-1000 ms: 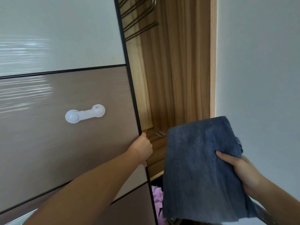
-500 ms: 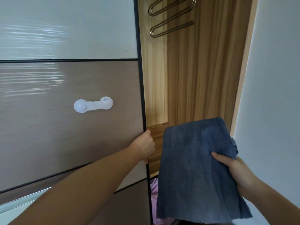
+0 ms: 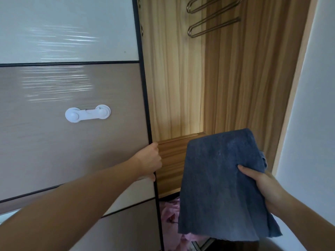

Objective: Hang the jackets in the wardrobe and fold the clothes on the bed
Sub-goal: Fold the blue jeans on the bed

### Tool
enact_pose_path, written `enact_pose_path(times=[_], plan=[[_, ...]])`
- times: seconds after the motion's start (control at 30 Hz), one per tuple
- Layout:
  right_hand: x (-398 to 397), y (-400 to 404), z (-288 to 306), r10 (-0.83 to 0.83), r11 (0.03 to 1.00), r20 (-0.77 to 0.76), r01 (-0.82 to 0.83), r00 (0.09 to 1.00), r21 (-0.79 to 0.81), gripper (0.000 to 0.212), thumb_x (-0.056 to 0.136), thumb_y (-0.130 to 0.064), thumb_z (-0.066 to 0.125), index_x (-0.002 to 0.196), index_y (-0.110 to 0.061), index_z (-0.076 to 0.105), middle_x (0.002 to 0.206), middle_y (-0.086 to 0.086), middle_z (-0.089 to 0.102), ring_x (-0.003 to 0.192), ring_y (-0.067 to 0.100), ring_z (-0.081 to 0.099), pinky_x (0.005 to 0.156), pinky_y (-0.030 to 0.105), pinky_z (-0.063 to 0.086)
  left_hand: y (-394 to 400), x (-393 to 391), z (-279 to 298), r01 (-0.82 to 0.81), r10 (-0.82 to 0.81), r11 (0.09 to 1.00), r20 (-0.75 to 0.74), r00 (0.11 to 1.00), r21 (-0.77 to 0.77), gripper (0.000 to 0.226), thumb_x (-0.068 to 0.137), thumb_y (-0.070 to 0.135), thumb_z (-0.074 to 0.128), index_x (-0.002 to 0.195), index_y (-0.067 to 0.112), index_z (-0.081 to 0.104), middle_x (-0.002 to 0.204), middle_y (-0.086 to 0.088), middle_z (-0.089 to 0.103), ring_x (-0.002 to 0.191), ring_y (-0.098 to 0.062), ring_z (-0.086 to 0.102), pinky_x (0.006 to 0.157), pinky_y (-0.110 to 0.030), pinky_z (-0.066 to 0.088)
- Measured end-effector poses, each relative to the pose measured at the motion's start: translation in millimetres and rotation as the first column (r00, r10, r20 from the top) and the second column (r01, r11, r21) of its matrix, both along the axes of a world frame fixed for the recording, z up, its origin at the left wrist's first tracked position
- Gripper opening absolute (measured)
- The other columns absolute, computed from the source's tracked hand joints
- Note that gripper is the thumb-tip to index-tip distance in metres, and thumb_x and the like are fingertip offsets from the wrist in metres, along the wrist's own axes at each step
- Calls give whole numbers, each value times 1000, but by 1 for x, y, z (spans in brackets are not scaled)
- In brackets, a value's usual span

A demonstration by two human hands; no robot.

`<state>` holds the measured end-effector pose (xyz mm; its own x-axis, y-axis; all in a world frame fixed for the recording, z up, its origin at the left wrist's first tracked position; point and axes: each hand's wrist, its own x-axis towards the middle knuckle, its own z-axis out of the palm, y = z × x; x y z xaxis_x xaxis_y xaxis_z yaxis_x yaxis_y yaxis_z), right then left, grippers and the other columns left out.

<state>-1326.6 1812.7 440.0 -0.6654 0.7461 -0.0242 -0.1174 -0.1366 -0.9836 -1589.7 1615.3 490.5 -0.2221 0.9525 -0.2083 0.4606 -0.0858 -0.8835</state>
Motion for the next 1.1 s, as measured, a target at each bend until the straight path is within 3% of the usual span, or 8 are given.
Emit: enact_pose_path(times=[0.63,0.7,0.77,0.83,0.9,0.93,1.0,1.1], plan=[[-47,-52,-2,99,995,32,-98,995,-30,49,64,-33,80,107,-16,67,93,1,76,81,21,73,68,35,52,-92,-22,5,-153,153,988,-32,988,-15,72,90,71,34,114,9,64,111,-8,66,100,-26,56,99,-40,30],[-51,-53,5,100,995,25,-99,995,-9,52,60,-34,81,107,-15,67,93,2,76,85,24,72,69,36,52,-91,-15,4,-214,211,976,74,975,47,70,90,71,32,104,11,66,105,-7,67,98,-25,57,98,-40,29],[-57,-53,16,120,992,17,-121,993,23,50,64,-32,81,108,-15,66,93,1,76,87,24,71,69,36,53,-81,-5,1,-276,183,930,349,919,241,68,94,69,22,81,15,63,93,-7,68,90,-26,60,91,-40,32],[-62,-51,30,151,987,-6,-150,989,57,45,72,-29,78,112,-16,65,96,1,76,87,22,72,70,36,53,-64,4,0,-519,64,739,722,689,430,73,94,69,13,69,15,56,83,-5,67,84,-27,63,82,-35,39],[-66,-46,45,186,981,-39,-183,982,68,44,75,-28,76,114,-15,65,101,3,75,91,23,72,74,38,54,-44,10,4,-840,-245,462,951,187,284,84,86,79,16,87,13,69,95,-4,69,93,-25,65,88,-38,48],[-69,-42,52,203,978,-64,-199,977,65,45,74,-28,75,115,-13,65,103,5,75,91,24,72,74,38,54,-33,11,6,-917,-411,390,907,-96,80,89,81,85,20,109,15,68,109,-3,68,103,-23,63,92,-42,48],[-73,-32,60,245,969,-101,-241,964,52,48,72,-29,74,116,-12,65,106,7,74,93,25,72,74,37,54,-15,10,5,-855,-582,456,644,-496,-247,91,71,92,29,129,27,59,119,3,66,109,-19,62,91,-42,49],[-83,-5,61,293,956,-86,-292,952,27,52,69,-32,75,116,-13,66,107,8,73,93,26,72,69,35,56,11,4,-5,-751,-669,553,345,-659,-361,95,58,93,48,124,27,63,117,-3,70,108,-20,66,99,-42,48]])
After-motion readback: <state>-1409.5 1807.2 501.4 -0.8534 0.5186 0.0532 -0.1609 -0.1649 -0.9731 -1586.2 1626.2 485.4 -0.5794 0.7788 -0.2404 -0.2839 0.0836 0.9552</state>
